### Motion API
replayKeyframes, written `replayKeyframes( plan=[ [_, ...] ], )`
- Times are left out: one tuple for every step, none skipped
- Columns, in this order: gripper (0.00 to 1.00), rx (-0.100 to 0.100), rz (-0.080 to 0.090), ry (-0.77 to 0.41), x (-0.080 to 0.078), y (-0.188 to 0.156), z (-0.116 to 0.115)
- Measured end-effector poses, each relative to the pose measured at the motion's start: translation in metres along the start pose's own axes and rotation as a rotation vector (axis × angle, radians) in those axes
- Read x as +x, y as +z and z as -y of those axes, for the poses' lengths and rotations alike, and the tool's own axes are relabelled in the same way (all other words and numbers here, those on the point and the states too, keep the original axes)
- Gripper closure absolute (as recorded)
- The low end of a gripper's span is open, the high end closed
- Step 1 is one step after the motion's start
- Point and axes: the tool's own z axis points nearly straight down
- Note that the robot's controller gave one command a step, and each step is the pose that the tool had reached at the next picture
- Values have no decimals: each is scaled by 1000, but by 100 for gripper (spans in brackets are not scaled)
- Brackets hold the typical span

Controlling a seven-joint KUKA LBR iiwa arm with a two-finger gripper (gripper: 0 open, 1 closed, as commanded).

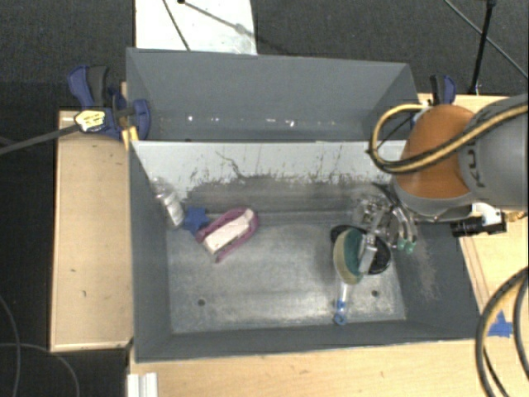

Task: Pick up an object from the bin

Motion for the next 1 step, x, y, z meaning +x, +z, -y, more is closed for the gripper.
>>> replayKeyframes(
  plan=[
    [100, 2, 23, -2, -5, -3, 2]
  ],
)
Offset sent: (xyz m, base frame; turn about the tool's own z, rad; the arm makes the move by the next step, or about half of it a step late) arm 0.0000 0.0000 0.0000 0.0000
